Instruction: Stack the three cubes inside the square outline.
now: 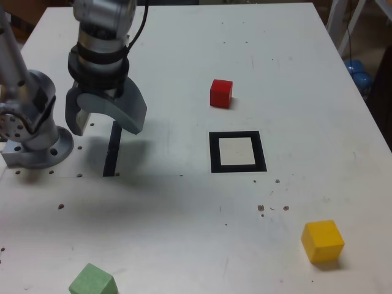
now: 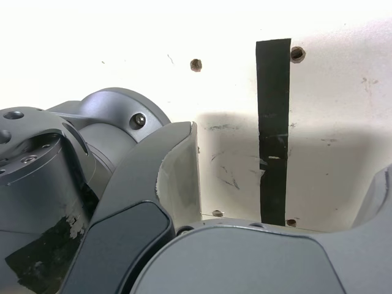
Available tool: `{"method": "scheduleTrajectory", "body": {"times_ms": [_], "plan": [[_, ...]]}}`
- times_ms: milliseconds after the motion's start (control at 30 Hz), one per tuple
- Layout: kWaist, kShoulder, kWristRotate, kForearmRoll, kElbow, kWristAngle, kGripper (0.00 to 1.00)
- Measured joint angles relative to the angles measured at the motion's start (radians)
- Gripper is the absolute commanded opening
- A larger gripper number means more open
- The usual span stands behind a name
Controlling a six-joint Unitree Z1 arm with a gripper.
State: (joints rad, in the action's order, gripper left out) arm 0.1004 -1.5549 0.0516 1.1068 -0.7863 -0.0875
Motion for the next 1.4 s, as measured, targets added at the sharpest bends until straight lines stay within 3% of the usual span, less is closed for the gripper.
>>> {"method": "scheduleTrajectory", "body": {"times_ms": [833, 1400], "plan": [[0.000, 0.034, -0.023, 0.036, -0.023, 0.011, 0.99], [-0.183, -0.059, -0.253, 0.139, -0.279, -0.022, 0.99]]}}
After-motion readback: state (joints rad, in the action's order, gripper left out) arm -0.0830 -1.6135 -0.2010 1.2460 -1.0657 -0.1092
